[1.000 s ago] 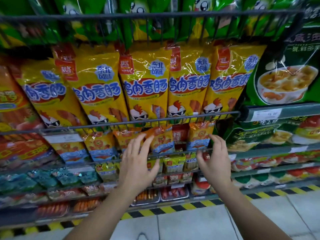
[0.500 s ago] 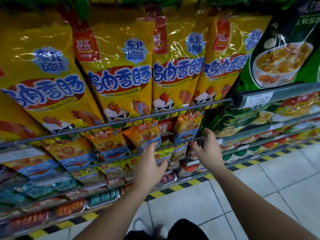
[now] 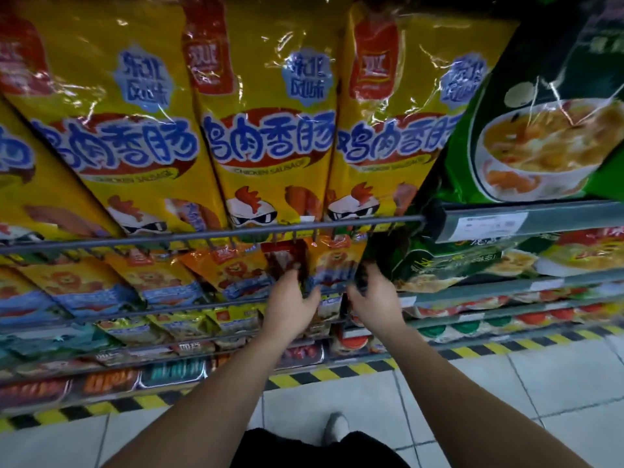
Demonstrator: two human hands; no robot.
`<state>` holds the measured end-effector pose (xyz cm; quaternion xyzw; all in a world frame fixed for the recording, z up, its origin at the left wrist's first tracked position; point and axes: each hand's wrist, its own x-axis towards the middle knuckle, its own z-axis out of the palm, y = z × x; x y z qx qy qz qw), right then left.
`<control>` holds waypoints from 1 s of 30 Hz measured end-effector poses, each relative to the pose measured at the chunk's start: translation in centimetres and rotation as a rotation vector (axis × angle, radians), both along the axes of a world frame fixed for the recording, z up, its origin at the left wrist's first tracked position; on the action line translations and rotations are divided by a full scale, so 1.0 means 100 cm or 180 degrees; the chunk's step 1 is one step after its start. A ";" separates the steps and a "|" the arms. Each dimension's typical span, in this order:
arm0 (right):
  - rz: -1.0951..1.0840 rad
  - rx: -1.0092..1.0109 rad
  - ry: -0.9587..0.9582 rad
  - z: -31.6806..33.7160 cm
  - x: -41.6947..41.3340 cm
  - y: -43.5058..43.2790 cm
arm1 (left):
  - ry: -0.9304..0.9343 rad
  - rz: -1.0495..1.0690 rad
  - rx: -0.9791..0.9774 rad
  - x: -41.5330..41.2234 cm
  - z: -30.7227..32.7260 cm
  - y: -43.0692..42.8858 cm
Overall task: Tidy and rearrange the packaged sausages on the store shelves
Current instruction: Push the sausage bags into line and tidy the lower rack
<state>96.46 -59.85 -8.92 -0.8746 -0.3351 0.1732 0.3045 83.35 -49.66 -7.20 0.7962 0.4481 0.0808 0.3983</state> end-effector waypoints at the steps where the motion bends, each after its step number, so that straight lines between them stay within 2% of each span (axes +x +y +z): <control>1: 0.0068 -0.0060 0.0003 -0.002 0.004 0.001 | 0.0021 0.0081 -0.0048 0.006 -0.001 0.000; 7: 0.0200 -0.0175 0.0201 -0.017 0.019 0.005 | 0.0258 0.0439 -0.0102 0.025 -0.010 -0.002; 15: 0.0154 0.0139 0.0069 -0.026 0.026 0.002 | 0.0022 0.0657 -0.0096 0.029 -0.020 -0.003; 22: 0.0010 0.0247 -0.0162 -0.030 0.024 -0.002 | -0.0105 0.0518 -0.0028 0.036 -0.020 -0.005; 30: -0.0174 0.0262 -0.0161 -0.031 0.021 -0.001 | -0.0078 0.0285 -0.0036 0.037 -0.022 -0.001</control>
